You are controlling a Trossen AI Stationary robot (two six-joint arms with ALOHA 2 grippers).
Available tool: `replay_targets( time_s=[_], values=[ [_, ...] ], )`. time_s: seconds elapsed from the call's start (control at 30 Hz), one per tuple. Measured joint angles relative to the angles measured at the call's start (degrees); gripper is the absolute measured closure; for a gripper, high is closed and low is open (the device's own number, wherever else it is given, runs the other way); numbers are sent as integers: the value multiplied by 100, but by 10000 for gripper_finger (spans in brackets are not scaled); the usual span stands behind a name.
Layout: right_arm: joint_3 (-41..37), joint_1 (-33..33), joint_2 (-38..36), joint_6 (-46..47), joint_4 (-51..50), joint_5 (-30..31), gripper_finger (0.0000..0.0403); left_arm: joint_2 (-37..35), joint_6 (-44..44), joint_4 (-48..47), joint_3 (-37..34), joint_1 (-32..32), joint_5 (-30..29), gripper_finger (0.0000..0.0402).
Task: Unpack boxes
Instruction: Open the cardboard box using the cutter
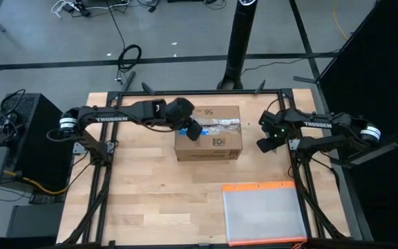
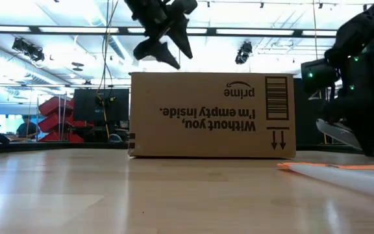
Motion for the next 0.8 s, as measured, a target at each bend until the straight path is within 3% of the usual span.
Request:
replay_targets(
  time_s=[0.57, 0.8],
  values=[
    [735, 68, -45, -235, -933, -220, 302, -9, 3171, -2807, 1890, -11, 518, 188],
    [1975, 513, -87, -686, -887, 187, 300, 79, 4003, -2356, 1025, 115, 96, 188]
  ],
)
